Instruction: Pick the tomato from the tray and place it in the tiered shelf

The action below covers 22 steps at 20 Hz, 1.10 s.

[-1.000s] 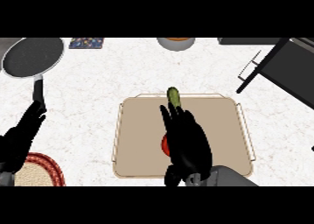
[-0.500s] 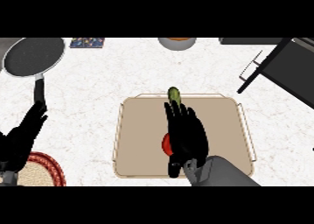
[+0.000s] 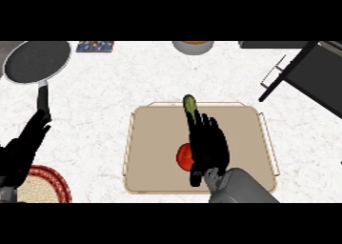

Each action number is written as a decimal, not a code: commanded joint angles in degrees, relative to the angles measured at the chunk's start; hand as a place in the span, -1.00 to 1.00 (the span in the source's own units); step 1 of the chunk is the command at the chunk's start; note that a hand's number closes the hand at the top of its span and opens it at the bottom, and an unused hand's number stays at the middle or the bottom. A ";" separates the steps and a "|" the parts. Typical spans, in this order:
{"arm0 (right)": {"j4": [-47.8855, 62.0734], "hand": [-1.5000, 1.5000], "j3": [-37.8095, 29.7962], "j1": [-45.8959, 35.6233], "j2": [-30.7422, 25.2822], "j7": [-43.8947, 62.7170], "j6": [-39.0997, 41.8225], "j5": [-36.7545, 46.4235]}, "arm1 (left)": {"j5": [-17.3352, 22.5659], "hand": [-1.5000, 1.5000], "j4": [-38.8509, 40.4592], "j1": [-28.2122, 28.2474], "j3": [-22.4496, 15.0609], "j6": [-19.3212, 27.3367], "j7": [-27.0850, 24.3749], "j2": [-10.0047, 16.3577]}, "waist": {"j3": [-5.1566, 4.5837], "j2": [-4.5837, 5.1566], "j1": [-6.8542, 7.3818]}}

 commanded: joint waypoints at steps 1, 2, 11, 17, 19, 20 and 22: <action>8.76 -1.00 -4.80 -2.91 2.83 -5.44 0.02 1.32 | -1.67 0.00 0.38 -1.21 0.76 -0.68 0.02 -1.48 | 0.00 0.06 0.13; 4.51 -1.00 -2.61 -0.39 4.76 -1.95 0.20 4.03 | 0.26 0.00 2.95 -1.40 4.07 -4.59 -0.68 0.82 | -0.01 0.01 -0.01; 15.03 1.00 -2.12 -3.54 5.71 -4.35 -7.01 -0.58 | -2.57 0.00 -1.48 0.15 3.72 -3.95 1.29 -2.98 | 0.02 0.04 0.52; 14.86 1.00 -4.02 -0.64 5.73 -11.68 -3.77 7.63 | -4.74 0.00 0.45 0.62 4.77 -4.33 -1.19 -4.46 | 0.00 0.02 0.13; 9.71 1.00 -3.33 4.55 3.80 -12.49 -3.86 9.32 | -4.52 0.00 -2.56 0.81 5.37 -5.15 2.06 -3.40 | 0.01 -0.04 -0.03; 11.39 1.00 -3.72 1.44 5.71 -11.02 -3.60 10.06 | -6.33 0.00 -0.95 1.18 4.40 -3.87 -0.80 -5.96 | 0.00 0.00 0.05; 10.35 1.00 -3.77 2.32 5.58 -11.64 -5.44 12.96 | -4.96 0.00 -3.46 -1.34 5.88 -4.75 5.74 -3.61 | 0.01 -0.03 0.00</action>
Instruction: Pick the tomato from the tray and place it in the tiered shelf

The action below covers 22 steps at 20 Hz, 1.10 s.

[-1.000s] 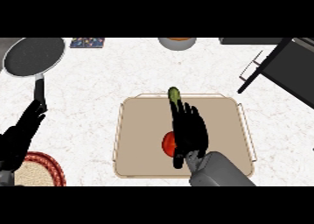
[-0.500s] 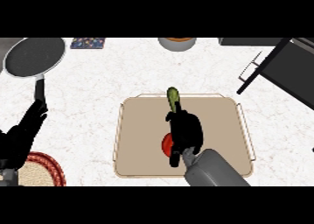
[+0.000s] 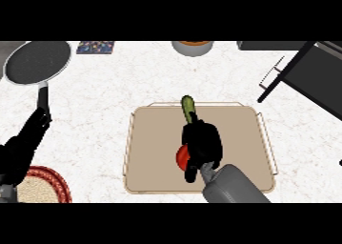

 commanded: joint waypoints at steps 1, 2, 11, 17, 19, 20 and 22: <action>3.36 1.00 -0.29 -1.26 0.76 -2.44 -3.27 3.24 | -0.19 0.00 2.72 -2.82 2.24 -0.31 0.14 -0.41 | 0.22 0.75 0.11; 3.05 1.00 -0.56 -4.14 0.76 -0.59 -1.91 1.68 | -2.40 0.00 0.25 -1.33 0.43 1.19 0.14 -1.87 | 0.22 0.74 0.25; -15.90 1.00 -12.47 1.30 -7.42 7.92 1.05 4.89 | -0.64 0.00 0.64 2.60 2.07 -2.05 -1.95 -1.20 | 0.20 0.50 -0.84; -27.93 1.00 -22.56 1.68 -12.31 14.60 6.58 2.89 | -0.45 0.00 -0.30 3.10 3.11 -2.58 -1.75 -0.52 | 0.20 0.34 -0.73; -31.72 1.00 -22.44 1.23 -9.62 17.18 6.17 3.65 | -1.79 0.00 3.37 -1.17 3.22 -1.52 -1.66 -0.64 | 0.18 0.54 -0.81; -35.85 1.00 -24.24 1.02 -10.72 18.76 10.12 2.12 | -1.58 0.00 1.71 -0.11 2.57 -2.12 -1.52 -1.00 | 0.18 0.44 -0.85; -41.71 1.00 -26.17 3.95 -8.51 18.82 6.89 -0.04 | -1.44 0.00 -0.83 1.97 2.53 -1.96 -0.20 -0.81 | 0.24 0.21 -1.09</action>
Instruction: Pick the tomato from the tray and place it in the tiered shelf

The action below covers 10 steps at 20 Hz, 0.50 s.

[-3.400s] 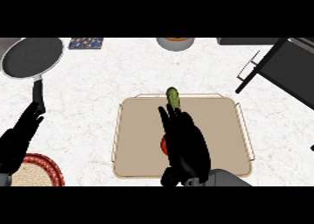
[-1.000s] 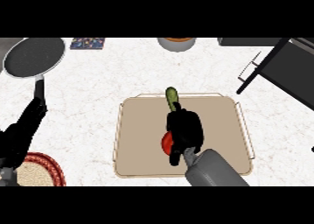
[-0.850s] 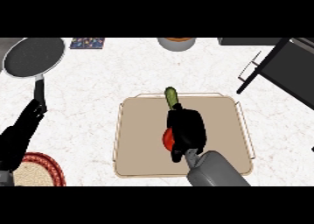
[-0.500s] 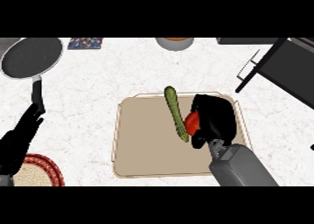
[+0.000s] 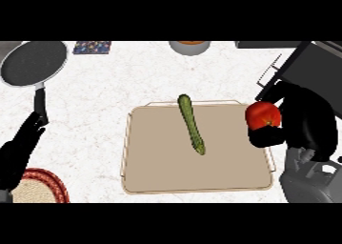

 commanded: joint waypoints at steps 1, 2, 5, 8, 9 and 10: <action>-12.36 1.00 -4.28 -0.95 1.86 7.43 4.51 -2.93 | -0.70 0.00 2.01 -1.85 0.17 1.06 0.19 -0.77 | -0.03 -0.05 -0.43; -12.30 1.00 -3.58 -3.63 4.25 11.09 5.08 -1.28 | -1.30 0.00 -1.46 0.52 -1.23 1.29 0.68 -1.73 | -0.02 -0.05 0.44; -22.54 1.00 -6.80 -1.24 3.38 11.28 6.53 -2.94 | -0.76 0.00 0.97 0.37 -0.31 0.51 -0.59 -1.76 | -0.03 -0.05 -0.08; -24.03 1.00 -9.96 -5.44 3.29 13.31 9.43 -3.32 | -1.51 0.00 -0.07 -2.97 -1.00 1.59 2.85 -2.09 | -0.01 0.12 0.33; -27.73 1.00 -9.12 -6.95 2.66 15.59 12.83 -2.59 | -2.24 0.00 0.69 -1.34 -1.28 1.77 -0.46 -3.13 | -0.05 0.04 0.29; -26.51 1.00 -8.88 -9.47 2.85 16.80 14.02 -1.85 | -0.17 0.00 -1.99 -0.32 0.25 -0.52 2.44 -0.65 | -0.04 0.03 0.73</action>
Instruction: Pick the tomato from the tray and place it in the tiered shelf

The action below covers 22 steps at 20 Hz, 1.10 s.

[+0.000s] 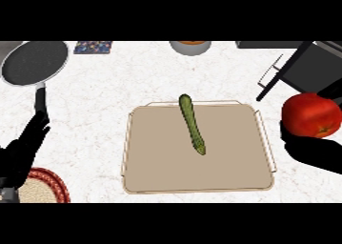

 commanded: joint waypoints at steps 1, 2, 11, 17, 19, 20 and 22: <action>-7.75 1.00 -0.77 -5.63 0.00 12.54 10.49 0.47 | 0.74 0.00 1.50 -0.30 1.46 -1.48 -0.22 0.98 | -0.04 0.02 0.17; -5.91 1.00 -6.68 -9.04 -1.64 12.20 12.49 -3.23 | 0.21 0.00 -1.22 1.20 1.00 -1.32 0.83 1.57 | -0.03 -0.10 0.25; 0.87 1.00 -11.51 -16.54 -9.79 8.15 18.34 2.58 | 0.64 0.00 -0.27 -0.49 2.47 -1.36 0.74 1.91 | -0.11 -0.31 -0.21; 10.92 1.00 -17.60 -25.72 -13.56 4.93 21.83 1.35 | -0.86 0.00 1.30 -2.06 0.66 -0.09 0.18 -0.67 | -0.07 0.07 0.08; 11.10 1.00 -20.29 -28.19 -15.46 4.53 25.62 -0.19 | 0.22 0.00 1.23 -1.14 2.27 -1.79 0.09 1.31 | -0.06 -0.11 0.00; 13.79 1.00 -20.63 -29.78 -15.90 3.86 24.80 0.52 | -0.36 0.00 -0.57 -1.84 1.22 -0.39 2.98 0.42 | -0.03 -0.03 0.33; 17.24 1.00 -20.71 -30.03 -16.49 1.73 23.17 1.99 | -0.16 0.00 -1.76 -0.08 0.89 -0.90 1.54 -0.48 | 0.00 0.09 0.80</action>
